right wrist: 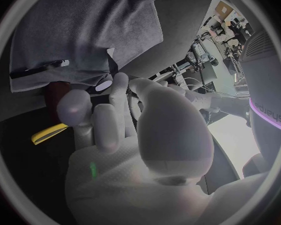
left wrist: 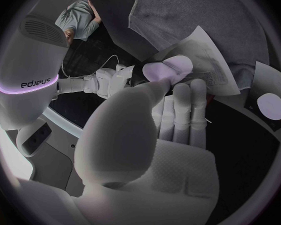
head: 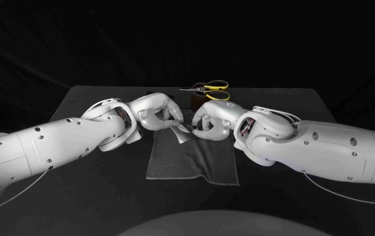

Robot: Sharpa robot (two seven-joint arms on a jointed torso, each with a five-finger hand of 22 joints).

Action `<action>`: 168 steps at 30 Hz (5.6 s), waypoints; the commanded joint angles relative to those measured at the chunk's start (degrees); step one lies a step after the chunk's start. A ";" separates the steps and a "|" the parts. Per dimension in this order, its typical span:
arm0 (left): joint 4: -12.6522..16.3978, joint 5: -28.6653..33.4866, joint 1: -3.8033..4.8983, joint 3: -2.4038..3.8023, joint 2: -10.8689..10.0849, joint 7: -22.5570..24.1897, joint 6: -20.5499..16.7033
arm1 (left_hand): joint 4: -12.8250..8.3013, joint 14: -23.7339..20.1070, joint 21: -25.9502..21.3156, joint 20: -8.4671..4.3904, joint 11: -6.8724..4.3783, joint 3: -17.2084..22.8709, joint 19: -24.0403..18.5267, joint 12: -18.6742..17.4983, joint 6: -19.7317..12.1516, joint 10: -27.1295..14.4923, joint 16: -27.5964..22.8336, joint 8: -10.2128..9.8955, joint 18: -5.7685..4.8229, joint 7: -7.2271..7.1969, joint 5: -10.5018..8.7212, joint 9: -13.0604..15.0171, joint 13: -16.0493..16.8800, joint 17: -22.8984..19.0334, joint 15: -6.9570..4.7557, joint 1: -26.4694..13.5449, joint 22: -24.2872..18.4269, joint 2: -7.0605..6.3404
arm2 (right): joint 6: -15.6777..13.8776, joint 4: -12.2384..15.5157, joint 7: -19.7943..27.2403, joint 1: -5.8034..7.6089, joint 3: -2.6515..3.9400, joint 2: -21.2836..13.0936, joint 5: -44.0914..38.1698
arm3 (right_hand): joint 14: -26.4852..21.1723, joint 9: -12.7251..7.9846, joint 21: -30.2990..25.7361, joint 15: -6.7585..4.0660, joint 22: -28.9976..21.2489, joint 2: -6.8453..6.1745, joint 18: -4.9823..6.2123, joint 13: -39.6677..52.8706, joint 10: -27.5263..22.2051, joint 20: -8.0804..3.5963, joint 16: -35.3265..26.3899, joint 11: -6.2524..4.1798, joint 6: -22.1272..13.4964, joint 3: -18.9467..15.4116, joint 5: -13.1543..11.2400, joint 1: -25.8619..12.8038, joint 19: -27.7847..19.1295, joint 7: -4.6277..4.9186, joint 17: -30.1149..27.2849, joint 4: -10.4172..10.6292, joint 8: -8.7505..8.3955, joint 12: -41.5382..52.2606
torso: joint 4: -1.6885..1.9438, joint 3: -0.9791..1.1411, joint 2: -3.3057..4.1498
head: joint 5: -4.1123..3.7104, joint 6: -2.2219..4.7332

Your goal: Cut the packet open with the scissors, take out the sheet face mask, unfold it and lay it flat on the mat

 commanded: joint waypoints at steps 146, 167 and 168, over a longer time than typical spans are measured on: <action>9.13 34.47 0.83 -0.17 0.70 -30.68 -2.04 | 10.84 18.23 0.51 -1.38 -1.80 -11.09 16.98 28.04 -9.61 -6.96 1.37 12.70 -1.56 -0.66 0.43 1.95 13.35 28.51 -1.85 -18.74 9.92 0.11 | -4.93 0.04 0.77 0.50 0.15 1.34 27.57 | 3.76 3.05 5.38 -1.58 7.07 8.77 -1.62 1.91 4.55 -1.14 6.49 -1.51 2.50 16.32 -24.97 -6.29 3.21 -2.02 9.79 -9.76 5.72 1.08 | 0.02 -0.14 -0.26 | -0.28 1.63; 10.83 37.96 0.81 -0.06 -1.74 -29.11 -0.08 | 1.69 17.06 -0.92 -1.31 -1.80 14.98 14.65 28.00 -10.68 -8.37 -0.18 16.55 -1.09 -0.64 0.55 0.83 12.98 29.32 -1.76 -20.60 8.42 -3.91 | -6.42 -2.96 -0.51 0.32 0.14 0.77 26.11 | 3.78 3.06 5.61 -1.60 7.33 9.02 -1.68 1.95 4.59 -1.17 6.62 -1.54 2.46 16.43 -24.97 -6.15 3.32 -2.05 9.98 -10.11 5.81 1.04 | 0.02 -0.14 -0.25 | -0.51 1.38; 10.83 38.00 0.81 -0.05 -1.77 -29.12 0.02 | 1.05 17.14 -0.84 -1.35 -1.84 15.55 14.67 28.00 -10.63 -8.37 -0.08 16.73 -1.09 -0.69 0.55 0.80 12.97 29.55 -1.80 -20.45 8.52 -3.73 | -6.50 -2.96 -0.53 0.32 0.14 0.72 26.05 | 3.78 3.06 5.61 -1.60 7.33 9.02 -1.68 1.95 4.59 -1.17 6.62 -1.54 2.46 16.43 -24.97 -6.15 3.32 -2.05 9.98 -10.11 5.81 1.04 | 0.03 -0.14 -0.25 | -0.51 1.36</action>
